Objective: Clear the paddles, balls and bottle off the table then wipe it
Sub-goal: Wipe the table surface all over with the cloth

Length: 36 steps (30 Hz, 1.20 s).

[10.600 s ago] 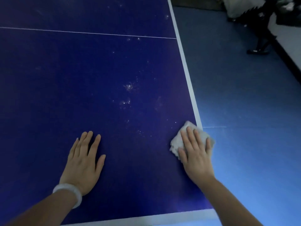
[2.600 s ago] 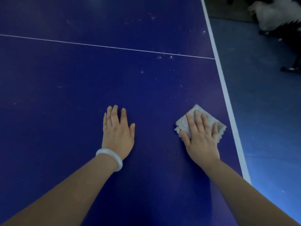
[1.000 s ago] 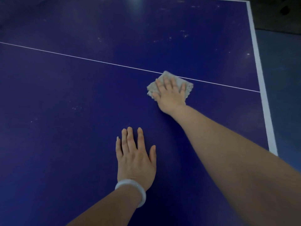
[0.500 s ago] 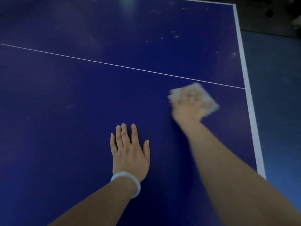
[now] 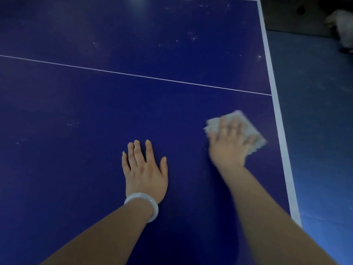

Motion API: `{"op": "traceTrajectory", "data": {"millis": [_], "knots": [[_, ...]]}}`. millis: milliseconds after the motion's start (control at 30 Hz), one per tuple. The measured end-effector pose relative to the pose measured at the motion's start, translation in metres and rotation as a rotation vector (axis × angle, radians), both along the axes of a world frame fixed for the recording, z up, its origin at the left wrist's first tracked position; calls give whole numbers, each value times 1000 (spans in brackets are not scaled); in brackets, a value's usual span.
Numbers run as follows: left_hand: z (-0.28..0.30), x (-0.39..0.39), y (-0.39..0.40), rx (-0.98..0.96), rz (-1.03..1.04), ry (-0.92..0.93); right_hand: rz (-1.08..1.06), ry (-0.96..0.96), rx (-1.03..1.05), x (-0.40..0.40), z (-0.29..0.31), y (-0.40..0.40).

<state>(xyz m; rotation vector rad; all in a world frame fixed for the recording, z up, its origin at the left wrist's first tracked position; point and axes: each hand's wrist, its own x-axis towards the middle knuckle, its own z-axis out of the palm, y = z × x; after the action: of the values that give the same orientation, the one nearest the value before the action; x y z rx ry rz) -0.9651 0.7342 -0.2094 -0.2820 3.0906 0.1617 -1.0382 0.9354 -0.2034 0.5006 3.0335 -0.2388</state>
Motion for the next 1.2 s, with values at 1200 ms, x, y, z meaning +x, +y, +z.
{"op": "traceTrajectory", "data": {"millis": [1200], "knots": [[1, 2, -2, 28, 10, 18, 518, 62, 91, 131, -12, 22]]}}
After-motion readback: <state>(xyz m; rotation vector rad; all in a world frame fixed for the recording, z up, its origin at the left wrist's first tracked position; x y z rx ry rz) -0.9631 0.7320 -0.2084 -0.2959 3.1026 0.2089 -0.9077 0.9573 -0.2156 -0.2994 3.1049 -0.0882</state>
